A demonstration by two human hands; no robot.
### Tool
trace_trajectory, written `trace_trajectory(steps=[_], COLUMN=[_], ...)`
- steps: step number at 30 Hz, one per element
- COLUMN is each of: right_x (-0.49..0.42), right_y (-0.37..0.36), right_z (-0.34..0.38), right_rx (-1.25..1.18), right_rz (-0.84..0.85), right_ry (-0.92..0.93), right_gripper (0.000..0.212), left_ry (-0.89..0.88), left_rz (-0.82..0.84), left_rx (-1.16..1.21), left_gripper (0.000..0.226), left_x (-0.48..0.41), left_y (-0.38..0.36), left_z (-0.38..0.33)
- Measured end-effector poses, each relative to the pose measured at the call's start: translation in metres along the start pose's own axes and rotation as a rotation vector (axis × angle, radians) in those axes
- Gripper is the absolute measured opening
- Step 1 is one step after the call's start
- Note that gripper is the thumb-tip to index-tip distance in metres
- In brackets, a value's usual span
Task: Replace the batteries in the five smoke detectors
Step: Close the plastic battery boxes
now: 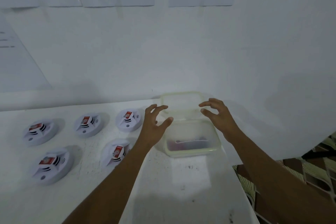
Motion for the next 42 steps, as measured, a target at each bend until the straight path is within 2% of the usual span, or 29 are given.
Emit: trace_trajectory(steps=[8, 16, 20, 31, 34, 37, 39, 42], right_x=[0.057, 0.096, 0.096, 0.086, 0.083, 0.089, 0.102, 0.123], right_y=[0.006, 0.010, 0.011, 0.012, 0.016, 0.012, -0.001, -0.035], right_z=[-0.011, -0.019, -0.019, -0.016, -0.011, 0.019, 0.047, 0.083], right_rx=[-0.071, -0.146, -0.196, -0.098, 0.085, 0.295, 0.304, 0.218], right_rz=[0.079, 0.081, 0.029, 0.032, -0.022, -0.101, -0.150, -0.172], right_ry=[-0.046, -0.072, -0.114, -0.050, 0.018, 0.225, 0.391, 0.477], right_gripper=[0.013, 0.026, 0.026, 0.025, 0.026, 0.031, 0.035, 0.036], left_ry=[0.048, 0.081, 0.079, 0.012, -0.045, -0.173, -0.287, -0.373], left_rz=[0.052, 0.088, 0.074, 0.056, 0.073, 0.022, -0.033, -0.072], left_rx=[0.125, 0.169, 0.153, 0.080, 0.030, -0.118, -0.216, -0.320], left_gripper=[0.039, 0.038, 0.038, 0.037, 0.040, 0.049, 0.050, 0.050], left_x=[0.050, 0.079, 0.076, 0.068, 0.063, 0.057, 0.057, 0.058], left_y=[0.002, 0.001, -0.001, -0.003, 0.005, 0.032, 0.058, 0.102], left_z=[0.002, 0.014, 0.016, 0.009, 0.005, -0.003, -0.014, -0.017])
Point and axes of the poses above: each hand's wrist, its own x-axis away from the middle knuckle, its own y-axis out of the back of the hand, z = x × y, the point moved 9 cm from there along -x, towards the middle knuckle, and after that the axes turned 13 degrees about -z, right-handed, at the moved point
